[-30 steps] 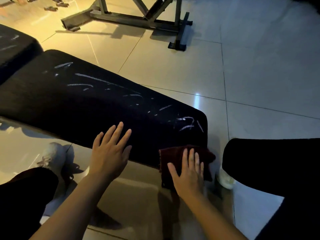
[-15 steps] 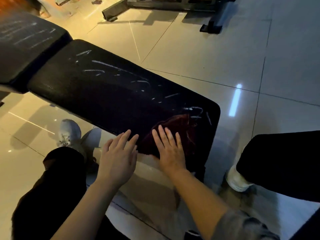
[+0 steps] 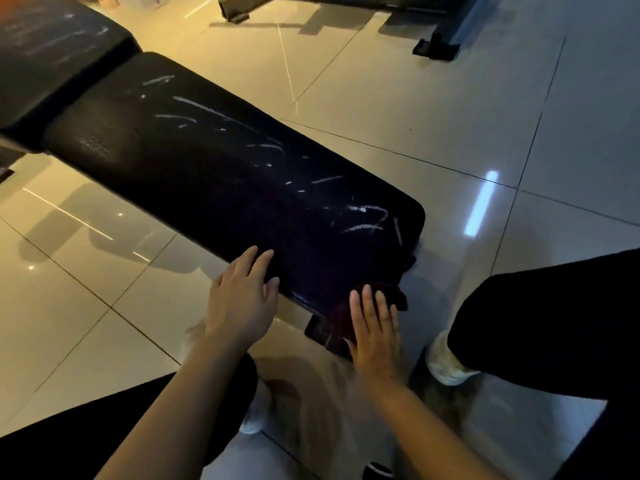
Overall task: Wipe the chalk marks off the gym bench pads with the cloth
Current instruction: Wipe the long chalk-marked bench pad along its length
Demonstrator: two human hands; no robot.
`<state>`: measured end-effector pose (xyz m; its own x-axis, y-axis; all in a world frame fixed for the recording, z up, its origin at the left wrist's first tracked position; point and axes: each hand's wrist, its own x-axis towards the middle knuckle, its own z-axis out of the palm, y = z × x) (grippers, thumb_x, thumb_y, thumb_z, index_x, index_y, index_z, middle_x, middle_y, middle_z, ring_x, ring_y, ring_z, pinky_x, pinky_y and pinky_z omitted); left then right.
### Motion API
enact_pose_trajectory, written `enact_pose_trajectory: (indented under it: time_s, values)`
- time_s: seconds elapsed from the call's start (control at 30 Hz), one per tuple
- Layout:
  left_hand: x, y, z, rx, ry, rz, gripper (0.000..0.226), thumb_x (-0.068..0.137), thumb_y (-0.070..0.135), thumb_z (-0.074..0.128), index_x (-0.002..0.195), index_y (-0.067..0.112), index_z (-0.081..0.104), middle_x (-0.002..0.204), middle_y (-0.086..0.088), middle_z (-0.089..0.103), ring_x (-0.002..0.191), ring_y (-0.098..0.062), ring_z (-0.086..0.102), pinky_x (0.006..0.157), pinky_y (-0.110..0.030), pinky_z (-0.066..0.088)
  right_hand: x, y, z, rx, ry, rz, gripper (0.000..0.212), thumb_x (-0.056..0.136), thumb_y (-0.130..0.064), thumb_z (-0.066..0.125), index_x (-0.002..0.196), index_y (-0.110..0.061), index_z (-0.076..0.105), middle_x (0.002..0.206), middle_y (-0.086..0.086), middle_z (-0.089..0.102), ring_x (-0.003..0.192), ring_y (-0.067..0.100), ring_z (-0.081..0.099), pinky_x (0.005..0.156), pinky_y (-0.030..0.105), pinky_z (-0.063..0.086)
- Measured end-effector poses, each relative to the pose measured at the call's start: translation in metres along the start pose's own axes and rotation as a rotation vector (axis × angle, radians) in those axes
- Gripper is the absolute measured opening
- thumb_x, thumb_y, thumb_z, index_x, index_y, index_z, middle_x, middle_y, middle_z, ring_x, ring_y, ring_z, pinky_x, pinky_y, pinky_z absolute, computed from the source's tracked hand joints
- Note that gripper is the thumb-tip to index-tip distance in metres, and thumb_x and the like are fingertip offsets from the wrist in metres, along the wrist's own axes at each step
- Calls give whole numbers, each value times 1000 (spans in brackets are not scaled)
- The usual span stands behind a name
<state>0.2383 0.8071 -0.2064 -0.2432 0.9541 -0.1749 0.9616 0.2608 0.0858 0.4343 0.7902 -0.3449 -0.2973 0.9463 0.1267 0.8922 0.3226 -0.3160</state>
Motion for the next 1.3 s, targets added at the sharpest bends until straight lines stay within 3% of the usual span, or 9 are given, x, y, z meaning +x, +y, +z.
enact_pose_trajectory:
  time_s: [0.23,0.33,0.43,0.63,0.8,1.0,1.13,1.23,1.3]
  values:
    - [5,-15,34,-117,202,-114,58,98,46,21,150,21,30,162,-5,12,145,-26,22,115,-47,23,52,-30,-6,-132,50,-378,80,80,-28,72,149,-13,34,154,9,35,140,29,36,114,49,28]
    - [14,-21,35,-115,258,-142,58,99,44,21,149,18,32,161,-5,13,142,-26,29,113,-46,28,90,-75,-7,-79,63,-389,65,92,-28,42,152,-11,23,158,10,27,144,29,30,117,45,23]
    - [22,-33,34,-133,237,-162,60,98,44,14,152,20,25,161,-2,16,145,-21,23,117,-42,18,107,-96,-7,-25,84,-356,59,95,-28,24,151,-9,22,158,13,25,144,27,30,118,42,23]
    - [20,-47,40,-75,259,-83,59,99,43,12,151,18,24,156,6,11,144,-10,13,117,-39,14,62,-35,2,-80,63,-249,91,85,-56,57,153,-9,21,157,19,24,143,30,30,118,45,22]
    - [24,-45,43,-136,254,-79,58,100,43,15,151,16,20,158,-1,15,145,-13,7,120,-41,16,20,14,2,-117,64,-206,85,86,-52,43,153,-7,15,157,16,19,141,32,28,119,43,13]
    - [21,-45,44,-166,216,-41,57,95,48,8,149,31,10,159,2,2,145,-11,-8,120,-38,1,22,-4,5,-119,45,-186,100,74,-36,76,150,-1,21,155,22,23,144,34,22,118,45,12]
    - [20,-42,41,-184,175,-62,59,89,54,1,146,40,6,156,8,-9,144,-7,-14,119,-38,-5,55,-48,-3,-60,42,-257,85,85,-27,67,150,1,19,157,21,24,145,34,25,120,46,20]
    - [20,-42,32,-151,133,-72,63,85,55,-3,146,40,7,155,9,-11,143,-6,-14,118,-38,-5,88,-86,-5,-119,22,-302,67,97,-30,27,152,-2,1,160,18,7,149,29,13,121,43,12]
    - [20,-44,24,-129,85,-66,64,84,56,-7,145,41,5,156,9,-11,145,-7,-13,118,-37,-7,93,-84,-3,-159,-11,-303,75,98,-38,35,154,-5,-3,162,15,2,150,27,7,122,43,8]
